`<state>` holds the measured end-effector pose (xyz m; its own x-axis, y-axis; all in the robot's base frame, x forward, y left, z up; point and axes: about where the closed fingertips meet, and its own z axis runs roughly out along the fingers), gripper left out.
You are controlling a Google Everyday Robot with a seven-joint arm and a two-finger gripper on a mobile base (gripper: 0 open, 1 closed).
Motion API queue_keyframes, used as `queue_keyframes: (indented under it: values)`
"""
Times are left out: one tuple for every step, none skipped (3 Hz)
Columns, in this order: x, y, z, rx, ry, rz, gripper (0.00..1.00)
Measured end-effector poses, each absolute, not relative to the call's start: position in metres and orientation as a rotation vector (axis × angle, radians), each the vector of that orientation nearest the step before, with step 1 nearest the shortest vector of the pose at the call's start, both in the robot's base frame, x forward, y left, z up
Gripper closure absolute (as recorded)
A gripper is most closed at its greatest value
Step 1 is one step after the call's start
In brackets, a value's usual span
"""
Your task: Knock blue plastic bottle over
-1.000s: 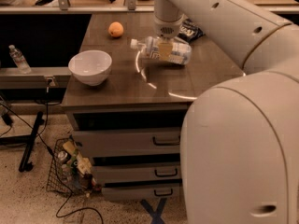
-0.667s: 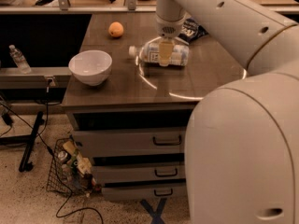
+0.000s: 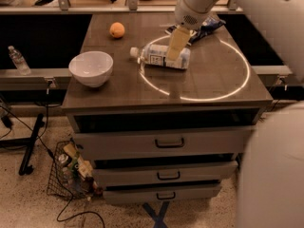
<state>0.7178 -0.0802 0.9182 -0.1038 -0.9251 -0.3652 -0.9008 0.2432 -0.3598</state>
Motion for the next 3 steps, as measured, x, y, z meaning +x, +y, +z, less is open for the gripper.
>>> queue_keyframes:
  values:
    - [0.713,-0.107,0.958,-1.451,1.893,0.047,0.0]
    - [0.703,-0.137,1.001,-1.274,1.774,0.07,0.0]
    - [0.706,-0.146,1.007,-1.233,1.763,0.059,0.0]
